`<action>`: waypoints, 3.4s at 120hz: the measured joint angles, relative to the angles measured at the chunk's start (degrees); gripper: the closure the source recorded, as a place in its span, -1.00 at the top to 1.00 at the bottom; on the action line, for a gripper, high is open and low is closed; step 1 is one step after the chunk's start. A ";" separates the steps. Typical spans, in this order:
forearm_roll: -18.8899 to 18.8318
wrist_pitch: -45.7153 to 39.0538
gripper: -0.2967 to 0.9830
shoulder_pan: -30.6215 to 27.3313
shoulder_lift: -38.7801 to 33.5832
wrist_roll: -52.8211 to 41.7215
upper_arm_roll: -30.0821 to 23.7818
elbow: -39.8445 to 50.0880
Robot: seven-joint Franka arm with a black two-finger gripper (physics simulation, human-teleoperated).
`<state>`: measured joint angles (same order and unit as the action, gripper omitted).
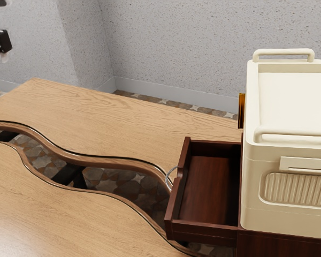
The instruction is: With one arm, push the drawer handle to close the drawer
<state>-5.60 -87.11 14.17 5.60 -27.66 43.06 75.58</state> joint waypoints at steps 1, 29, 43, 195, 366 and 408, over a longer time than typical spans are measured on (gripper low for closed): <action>0.06 0.23 0.39 0.05 0.02 -0.05 0.00 0.03; 0.37 4.78 0.49 1.23 -3.43 -1.05 -2.44 -6.34; 0.90 5.84 0.51 -0.60 -3.57 -0.60 -6.13 -6.70; 5.12 -46.21 -0.69 27.47 -0.96 -4.49 -7.09 46.00; 9.22 -74.76 -0.69 40.46 5.91 -6.41 -17.70 47.61; 9.62 -76.43 -0.69 40.21 10.38 -6.24 -20.44 42.42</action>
<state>4.02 -163.54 54.37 15.98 -33.91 22.63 118.00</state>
